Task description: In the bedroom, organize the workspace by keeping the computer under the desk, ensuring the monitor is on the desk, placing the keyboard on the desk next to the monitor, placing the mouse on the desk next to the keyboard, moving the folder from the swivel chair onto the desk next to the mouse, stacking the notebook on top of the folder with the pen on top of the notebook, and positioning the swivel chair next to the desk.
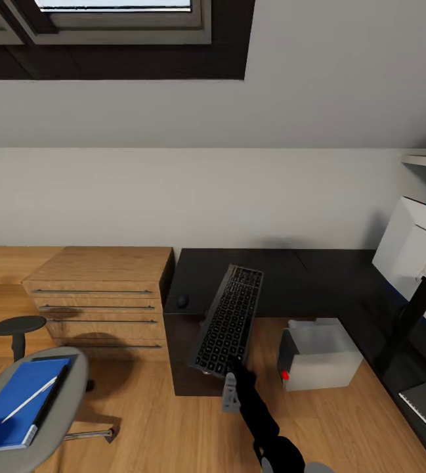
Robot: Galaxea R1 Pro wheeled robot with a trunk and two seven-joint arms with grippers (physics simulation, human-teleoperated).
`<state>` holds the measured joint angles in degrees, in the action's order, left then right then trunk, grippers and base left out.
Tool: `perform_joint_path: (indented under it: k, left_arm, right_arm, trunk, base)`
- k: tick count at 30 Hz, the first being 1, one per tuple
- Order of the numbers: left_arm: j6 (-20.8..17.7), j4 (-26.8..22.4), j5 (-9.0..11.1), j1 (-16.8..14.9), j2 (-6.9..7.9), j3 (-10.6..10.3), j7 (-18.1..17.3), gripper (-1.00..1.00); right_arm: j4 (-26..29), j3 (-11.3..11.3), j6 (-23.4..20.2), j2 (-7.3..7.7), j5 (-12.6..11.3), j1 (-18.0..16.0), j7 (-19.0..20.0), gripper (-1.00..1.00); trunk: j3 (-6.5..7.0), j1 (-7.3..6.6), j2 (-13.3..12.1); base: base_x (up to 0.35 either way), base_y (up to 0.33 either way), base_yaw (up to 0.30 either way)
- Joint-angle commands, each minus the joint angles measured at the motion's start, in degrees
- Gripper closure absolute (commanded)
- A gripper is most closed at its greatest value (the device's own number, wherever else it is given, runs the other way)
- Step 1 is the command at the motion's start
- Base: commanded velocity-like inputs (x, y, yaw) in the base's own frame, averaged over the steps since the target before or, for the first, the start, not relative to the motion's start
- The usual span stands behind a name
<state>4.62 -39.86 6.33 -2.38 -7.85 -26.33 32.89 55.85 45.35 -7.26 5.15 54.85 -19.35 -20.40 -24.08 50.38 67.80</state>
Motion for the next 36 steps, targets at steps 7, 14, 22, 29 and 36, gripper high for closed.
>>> perform_joint_path:
  k: [7,14,22,29,36]
  left_arm:
    - [0.39,0.04,0.59,-0.06,0.04,-0.3,0.34,-1.0]
    - [0.39,0.04,0.56,-0.03,0.03,-0.3,0.33,-1.0]
    - [0.39,0.04,0.6,-0.05,0.03,-0.3,0.33,-1.0]
    - [0.39,0.04,0.58,-0.02,0.03,-0.3,0.33,-1.0]
    - [0.39,0.04,0.59,-0.05,0.03,-0.3,0.33,-1.0]
  right_arm:
    - [0.08,0.68,-4.93,-0.11,0.75,-0.07,4.41,1.0]
    - [0.13,1.11,-5.18,-0.59,0.39,-0.07,4.63,1.0]
    - [0.11,0.98,-4.34,-0.75,-0.07,-0.07,4.67,1.0]
    - [-0.08,1.04,-3.06,-0.8,-3.29,0.0,4.63,1.0]
    - [-0.11,1.05,-3.03,-0.76,-8.18,0.17,4.62,1.0]
  trunk:
    - [-0.06,0.0,0.04]
    - [-0.06,0.0,0.04]
    - [-0.06,0.0,0.04]
    - [-0.06,0.0,0.04]
    - [-0.15,0.0,0.04]
  base:
    - [0.0,0.0,0.0]
    - [0.0,0.0,0.0]
    - [0.0,0.0,0.0]
    - [0.0,0.0,0.0]
    - [0.0,0.0,0.032]
